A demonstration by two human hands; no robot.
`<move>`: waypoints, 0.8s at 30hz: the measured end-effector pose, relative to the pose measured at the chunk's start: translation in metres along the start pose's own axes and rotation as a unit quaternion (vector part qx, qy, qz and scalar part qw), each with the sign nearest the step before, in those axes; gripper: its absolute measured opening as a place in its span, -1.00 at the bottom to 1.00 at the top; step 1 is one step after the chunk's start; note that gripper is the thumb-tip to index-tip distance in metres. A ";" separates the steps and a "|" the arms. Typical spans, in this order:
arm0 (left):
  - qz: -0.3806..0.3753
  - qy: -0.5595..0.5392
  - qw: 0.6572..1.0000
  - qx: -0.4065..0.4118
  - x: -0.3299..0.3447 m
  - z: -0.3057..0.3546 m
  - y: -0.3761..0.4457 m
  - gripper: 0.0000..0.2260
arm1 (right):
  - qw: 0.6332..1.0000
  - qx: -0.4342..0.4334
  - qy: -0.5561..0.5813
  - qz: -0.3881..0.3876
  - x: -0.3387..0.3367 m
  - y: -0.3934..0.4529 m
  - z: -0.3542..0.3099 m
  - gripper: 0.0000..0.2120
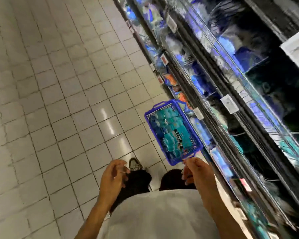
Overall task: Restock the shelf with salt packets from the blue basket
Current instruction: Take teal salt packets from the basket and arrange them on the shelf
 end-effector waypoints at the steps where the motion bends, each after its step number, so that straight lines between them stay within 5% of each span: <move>1: -0.025 0.012 1.000 0.002 0.003 0.009 0.014 -0.82 | 1.000 0.011 0.017 0.022 -0.002 -0.001 0.002 -0.79; 12: -0.222 0.116 0.968 -0.015 0.108 0.055 0.100 -0.82 | 0.986 0.053 0.099 0.123 -0.029 0.019 0.048 -0.78; 24: -0.348 0.292 0.890 -0.050 0.262 -0.082 0.235 -0.87 | 0.948 0.202 0.136 0.208 -0.023 0.198 0.174 -0.87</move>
Point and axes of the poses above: each hand's wrist, its own y-axis towards the middle knuckle, its own x-axis out of the palm, z = x × y, the point moved 7 cm from there along y, towards the middle knuckle, and after that the axes turned 6 degrees about x, right-handed, at the moved point
